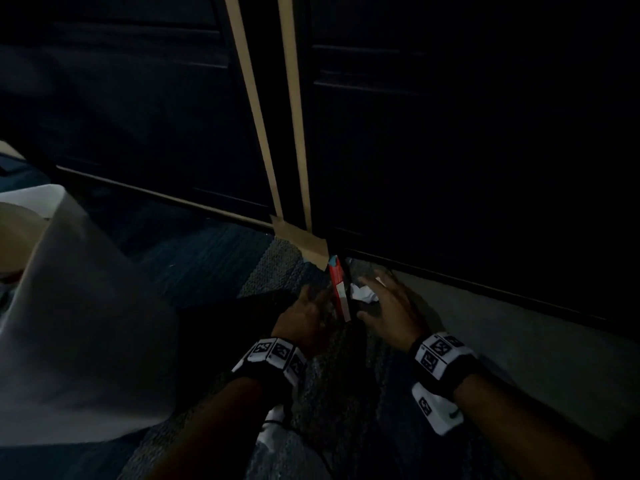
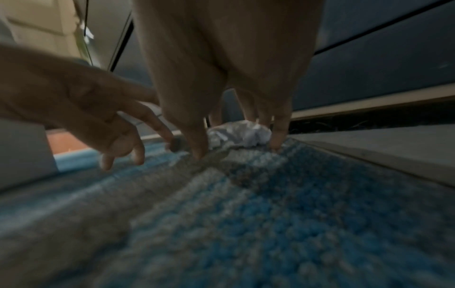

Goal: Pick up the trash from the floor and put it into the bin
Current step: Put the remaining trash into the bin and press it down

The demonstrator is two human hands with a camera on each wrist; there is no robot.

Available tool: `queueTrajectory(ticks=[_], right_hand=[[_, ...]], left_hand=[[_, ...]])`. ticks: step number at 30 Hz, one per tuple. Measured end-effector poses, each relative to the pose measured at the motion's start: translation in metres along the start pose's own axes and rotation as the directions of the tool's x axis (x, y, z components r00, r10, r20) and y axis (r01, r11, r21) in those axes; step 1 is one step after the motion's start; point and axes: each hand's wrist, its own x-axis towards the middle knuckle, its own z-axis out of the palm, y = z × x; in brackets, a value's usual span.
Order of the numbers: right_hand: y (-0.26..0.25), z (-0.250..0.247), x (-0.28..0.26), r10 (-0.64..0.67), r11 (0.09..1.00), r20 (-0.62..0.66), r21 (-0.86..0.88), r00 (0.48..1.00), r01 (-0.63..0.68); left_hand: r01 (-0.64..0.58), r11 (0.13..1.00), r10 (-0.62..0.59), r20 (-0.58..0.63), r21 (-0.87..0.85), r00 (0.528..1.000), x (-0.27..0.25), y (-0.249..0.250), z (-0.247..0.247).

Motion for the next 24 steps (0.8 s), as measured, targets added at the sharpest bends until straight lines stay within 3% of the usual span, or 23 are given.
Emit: queueTrajectory(ticks=[6, 14, 16, 20, 24], right_hand=[[0.002, 0.007, 0.013, 0.02, 0.957, 0.129, -0.29, 0.991, 0.018], [0.016, 0.014, 0.012, -0.027, 0.933, 0.134, -0.352, 0.991, 0.073], [0.015, 0.013, 0.005, 0.012, 0.951, 0.128, -0.309, 0.992, 0.029], [0.009, 0.004, -0.013, 0.047, 0.977, 0.071, -0.211, 0.996, -0.031], [-0.011, -0.012, -0.024, 0.058, 0.995, 0.01, -0.087, 0.998, -0.057]], left_hand=[[-0.094, 0.996, 0.094, 0.042, -0.008, 0.995, 0.027, 0.015, 0.027], [-0.034, 0.999, 0.034, -0.046, 0.002, 0.998, 0.027, 0.012, 0.044], [-0.044, 0.998, 0.045, -0.033, 0.046, 0.998, 0.012, 0.006, 0.045], [-0.111, 0.993, 0.108, -0.095, -0.025, 0.99, -0.016, -0.005, 0.036], [-0.152, 0.988, 0.156, -0.14, 0.035, 0.978, -0.037, -0.017, -0.002]])
